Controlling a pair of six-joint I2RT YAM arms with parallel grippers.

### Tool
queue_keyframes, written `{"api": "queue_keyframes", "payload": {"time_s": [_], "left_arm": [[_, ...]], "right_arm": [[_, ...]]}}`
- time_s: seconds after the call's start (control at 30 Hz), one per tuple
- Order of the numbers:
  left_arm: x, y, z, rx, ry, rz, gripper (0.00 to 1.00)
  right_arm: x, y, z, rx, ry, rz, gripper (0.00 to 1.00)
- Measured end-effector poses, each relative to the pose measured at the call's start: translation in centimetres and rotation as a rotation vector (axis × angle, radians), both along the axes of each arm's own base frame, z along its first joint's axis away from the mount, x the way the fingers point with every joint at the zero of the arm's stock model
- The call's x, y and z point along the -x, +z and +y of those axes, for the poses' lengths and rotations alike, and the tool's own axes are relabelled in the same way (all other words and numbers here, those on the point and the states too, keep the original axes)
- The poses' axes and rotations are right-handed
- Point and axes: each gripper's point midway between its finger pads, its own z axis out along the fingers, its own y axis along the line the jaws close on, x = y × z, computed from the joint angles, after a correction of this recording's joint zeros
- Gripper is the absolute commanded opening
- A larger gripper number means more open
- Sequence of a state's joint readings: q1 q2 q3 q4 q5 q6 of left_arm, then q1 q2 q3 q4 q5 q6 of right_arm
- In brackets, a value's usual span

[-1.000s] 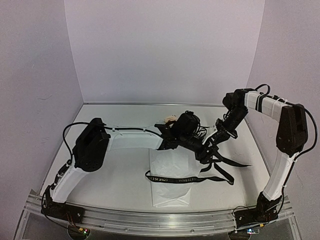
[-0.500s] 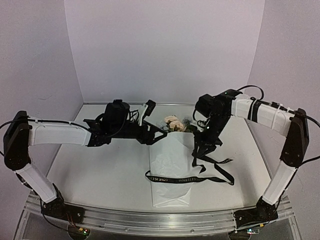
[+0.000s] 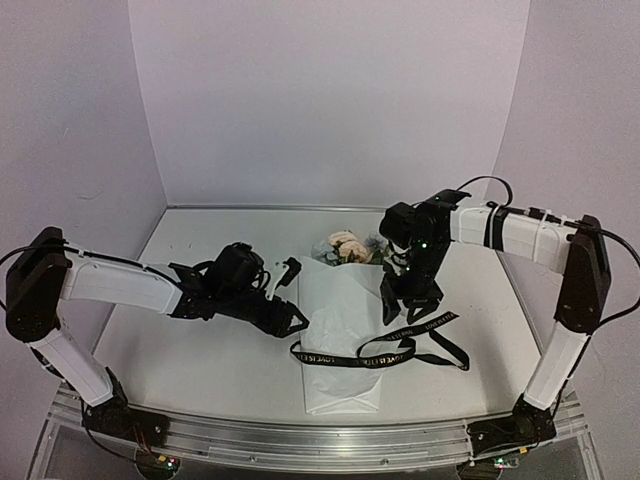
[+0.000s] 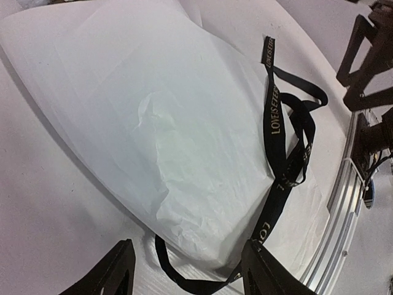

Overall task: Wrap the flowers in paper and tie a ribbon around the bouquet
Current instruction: Cross the ribbon over the folded bouquet.

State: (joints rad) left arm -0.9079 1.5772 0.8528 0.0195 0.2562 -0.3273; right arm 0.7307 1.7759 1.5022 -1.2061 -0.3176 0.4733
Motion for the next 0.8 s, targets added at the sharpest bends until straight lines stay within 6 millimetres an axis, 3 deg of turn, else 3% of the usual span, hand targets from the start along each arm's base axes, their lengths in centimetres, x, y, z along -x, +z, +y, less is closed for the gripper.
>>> {"api": "queue_keyframes", "payload": {"time_s": [0.2,0.33,0.53,0.8], "left_arm": [[2.0,-1.0,0.1,-0.068,-0.056,0.002,0.61],[2.8,-0.4,0.1,-0.073,-0.071,-0.006,0.61],[3.1,1.2,0.2,-0.050,-0.074,-0.029,0.61],[4.9,0.7,0.0,-0.096,-0.127,-0.053,0.61]], "right_arm": [[-1.0,-2.7,1.9,0.032,-0.106,0.011,0.53],[-1.2,-4.5,3.1,0.034,-0.191,0.003,0.55],[-1.9,-7.2,3.3,0.040,-0.348,-0.028,0.55],[-2.7,-8.6,3.3,0.045,-0.462,-0.075,0.48]]}}
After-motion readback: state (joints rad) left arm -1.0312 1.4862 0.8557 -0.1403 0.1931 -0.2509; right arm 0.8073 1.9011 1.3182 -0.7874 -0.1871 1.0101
